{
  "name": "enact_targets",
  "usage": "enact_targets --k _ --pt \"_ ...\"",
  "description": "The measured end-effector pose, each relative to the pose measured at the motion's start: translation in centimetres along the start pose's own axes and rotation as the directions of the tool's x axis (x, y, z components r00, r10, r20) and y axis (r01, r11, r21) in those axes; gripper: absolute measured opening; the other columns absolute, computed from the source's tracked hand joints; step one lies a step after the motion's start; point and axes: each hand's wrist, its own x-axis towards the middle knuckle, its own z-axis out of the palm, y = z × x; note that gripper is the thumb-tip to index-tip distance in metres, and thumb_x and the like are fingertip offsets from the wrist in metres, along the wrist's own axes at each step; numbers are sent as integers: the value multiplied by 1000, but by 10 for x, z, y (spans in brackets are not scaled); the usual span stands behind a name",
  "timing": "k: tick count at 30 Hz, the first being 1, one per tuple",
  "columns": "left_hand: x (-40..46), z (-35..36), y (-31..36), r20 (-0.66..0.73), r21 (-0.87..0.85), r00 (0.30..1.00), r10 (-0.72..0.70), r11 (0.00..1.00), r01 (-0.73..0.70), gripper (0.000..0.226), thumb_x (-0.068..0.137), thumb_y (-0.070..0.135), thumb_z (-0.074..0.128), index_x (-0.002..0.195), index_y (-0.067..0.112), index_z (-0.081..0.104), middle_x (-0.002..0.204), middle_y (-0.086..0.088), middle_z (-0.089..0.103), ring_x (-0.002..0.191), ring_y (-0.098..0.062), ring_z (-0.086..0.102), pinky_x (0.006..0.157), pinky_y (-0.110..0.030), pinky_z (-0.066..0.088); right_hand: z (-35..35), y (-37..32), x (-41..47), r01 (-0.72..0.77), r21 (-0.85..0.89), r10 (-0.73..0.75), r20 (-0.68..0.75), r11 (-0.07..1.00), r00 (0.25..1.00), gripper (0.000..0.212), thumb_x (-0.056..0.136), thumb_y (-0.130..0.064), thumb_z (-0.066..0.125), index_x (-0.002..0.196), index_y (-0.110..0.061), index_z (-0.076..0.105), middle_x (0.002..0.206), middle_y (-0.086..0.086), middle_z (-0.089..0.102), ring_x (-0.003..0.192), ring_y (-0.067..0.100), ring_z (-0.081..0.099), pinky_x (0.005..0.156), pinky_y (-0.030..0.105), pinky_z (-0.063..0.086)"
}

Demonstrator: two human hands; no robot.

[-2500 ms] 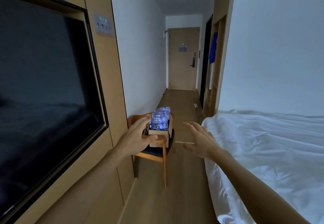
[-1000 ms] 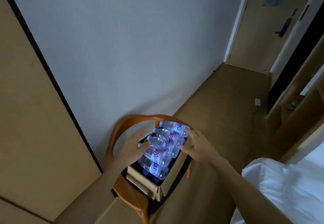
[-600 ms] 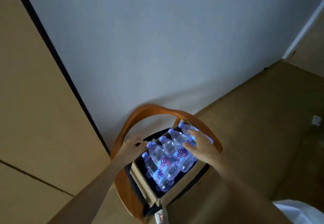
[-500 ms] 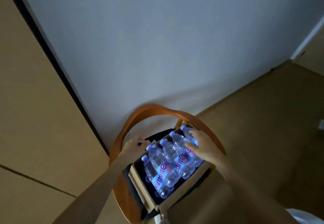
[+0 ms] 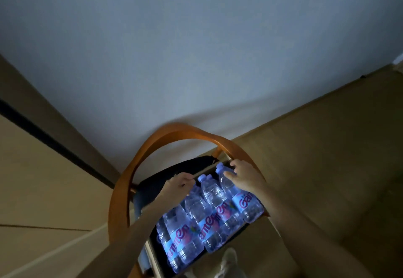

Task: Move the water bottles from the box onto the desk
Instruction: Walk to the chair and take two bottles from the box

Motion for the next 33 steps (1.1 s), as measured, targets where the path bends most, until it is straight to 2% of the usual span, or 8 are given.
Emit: enact_targets --k 6,10,12,17,19,21,26,33 --pt "-2 21 2 -115 10 990 -86 996 87 22 93 22 60 84 41 60 78 17 66 71 -4 65 67 -14 45 -2 -4 50 69 -144 -33 242 987 970 57 86 -66 50 125 -25 57 125 -1 60 113 21 59 93 35 46" --pt "-9 31 13 -224 -13 962 -158 987 159 12 95 30 56 103 29 64 85 10 67 69 -2 63 63 -12 43 -2 -10 83 232 -310 -92 408 922 908 70 80 -77 44 113 -18 60 115 1 62 113 24 58 86 37 46" --pt "-9 38 16 -283 -41 939 -196 980 192 15 95 31 56 107 28 64 87 7 67 68 -2 61 60 -12 40 0 -13 93 324 -334 -138 475 885 869 61 83 -74 45 103 -17 59 100 3 61 100 24 61 76 34 44" --pt "-5 57 28 -394 -168 868 -301 952 254 13 92 25 61 102 19 68 87 2 67 84 -18 67 66 -13 46 9 -8 105 461 -310 -232 560 832 795 54 86 -64 47 91 -13 61 89 6 66 81 25 63 74 38 53" --pt "-3 61 32 -400 -157 860 -318 948 277 13 93 26 60 100 20 68 87 3 66 83 -16 65 63 -9 44 6 -6 106 499 -273 -256 607 822 753 40 88 -49 49 69 -14 51 67 4 54 65 25 54 59 36 41" --pt "2 63 33 -384 -156 866 -321 947 282 15 93 27 58 102 20 68 93 1 68 87 -16 65 72 -18 48 2 -4 106 535 -217 -283 657 817 699 29 84 -34 51 64 -17 39 60 1 40 61 23 42 57 38 28" --pt "27 62 34 -329 41 902 -280 950 310 22 93 29 56 110 18 66 103 -5 69 100 -22 61 82 -25 41 -10 14 100 556 -45 -375 693 830 616 27 86 -27 56 67 -20 38 72 0 41 63 16 38 59 35 28" --pt "65 69 39 -162 422 920 -357 818 392 53 90 61 46 120 17 50 121 -15 57 111 -37 57 88 -42 45 -43 36 95 451 64 -403 572 890 715 24 89 -24 59 71 -16 46 72 -14 43 62 7 42 61 26 33"
